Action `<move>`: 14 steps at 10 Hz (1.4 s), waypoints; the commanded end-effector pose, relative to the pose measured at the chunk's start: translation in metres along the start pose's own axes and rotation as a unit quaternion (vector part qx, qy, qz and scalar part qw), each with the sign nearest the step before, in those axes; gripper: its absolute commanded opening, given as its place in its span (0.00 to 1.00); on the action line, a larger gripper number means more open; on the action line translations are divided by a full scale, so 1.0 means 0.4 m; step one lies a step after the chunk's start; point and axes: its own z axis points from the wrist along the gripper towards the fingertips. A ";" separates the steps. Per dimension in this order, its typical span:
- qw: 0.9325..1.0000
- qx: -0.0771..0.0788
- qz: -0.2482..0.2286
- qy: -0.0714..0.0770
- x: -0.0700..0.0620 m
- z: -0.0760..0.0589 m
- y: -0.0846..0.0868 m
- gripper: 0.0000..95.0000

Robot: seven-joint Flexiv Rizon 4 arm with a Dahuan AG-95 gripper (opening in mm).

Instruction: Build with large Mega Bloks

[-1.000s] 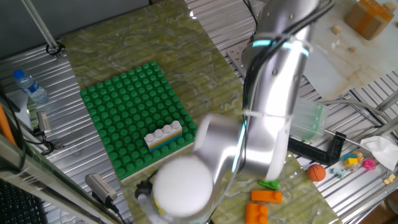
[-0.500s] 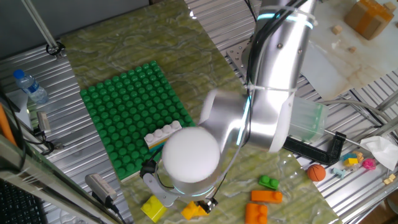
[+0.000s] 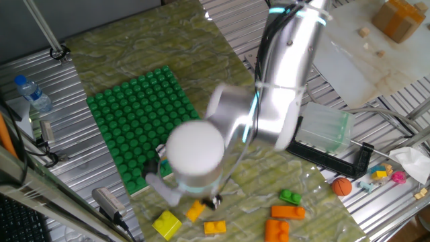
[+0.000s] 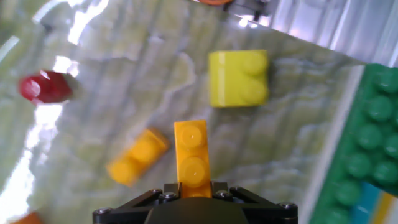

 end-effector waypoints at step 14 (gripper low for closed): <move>1.000 -0.020 -0.013 -0.009 0.010 0.148 0.041 0.20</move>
